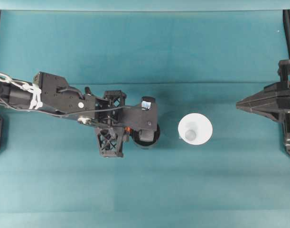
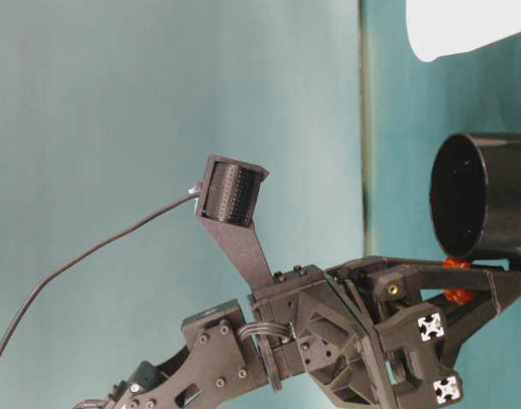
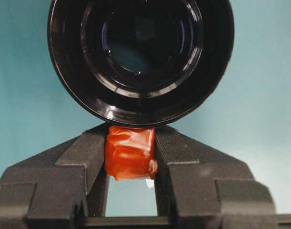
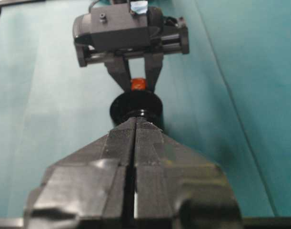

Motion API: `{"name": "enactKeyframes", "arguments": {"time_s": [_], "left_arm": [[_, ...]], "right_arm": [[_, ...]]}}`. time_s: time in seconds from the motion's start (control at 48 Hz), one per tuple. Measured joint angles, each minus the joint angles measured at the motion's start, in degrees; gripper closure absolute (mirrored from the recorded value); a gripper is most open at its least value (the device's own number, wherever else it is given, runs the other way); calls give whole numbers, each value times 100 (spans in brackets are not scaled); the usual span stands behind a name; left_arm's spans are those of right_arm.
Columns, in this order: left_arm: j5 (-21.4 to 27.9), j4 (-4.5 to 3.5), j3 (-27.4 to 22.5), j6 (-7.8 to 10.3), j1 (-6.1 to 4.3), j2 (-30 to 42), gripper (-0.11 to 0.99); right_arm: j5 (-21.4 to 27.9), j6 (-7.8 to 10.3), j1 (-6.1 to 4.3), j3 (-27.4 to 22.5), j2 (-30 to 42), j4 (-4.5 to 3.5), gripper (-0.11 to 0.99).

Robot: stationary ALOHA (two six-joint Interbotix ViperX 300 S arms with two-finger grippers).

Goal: Put the paper cup into the moved red handle cup holder.

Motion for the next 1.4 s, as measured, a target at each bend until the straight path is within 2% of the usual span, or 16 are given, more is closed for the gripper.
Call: {"name": "enactKeyframes", "arguments": {"time_s": [0.229,0.25,0.396,0.479,0.605,0.792,1.021,1.23,1.397], "left_arm": [[-18,0,9,9,-9,0,59],[-18,-9,9,-9,-9,0,56],[-35,0,18,0,-9,18,12],[-114,0,18,26,-9,26,-6],[-220,0,18,18,-9,26,-1],[-202,0,53,18,-18,-281,-1],[-88,-9,360,26,-97,-1459,-1],[18,-9,923,18,-193,-2646,-1],[18,0,1389,-9,-220,-3226,-1]], "right_arm": [[0,0,0,0,0,0,99],[0,0,0,0,0,0,99],[0,0,0,0,0,0,99],[-9,0,0,0,0,-9,99],[0,0,0,0,0,0,99],[0,0,0,0,0,0,99],[35,0,0,0,-18,0,99],[202,9,0,-9,-18,0,99],[562,334,-35,0,-18,0,99]]}}
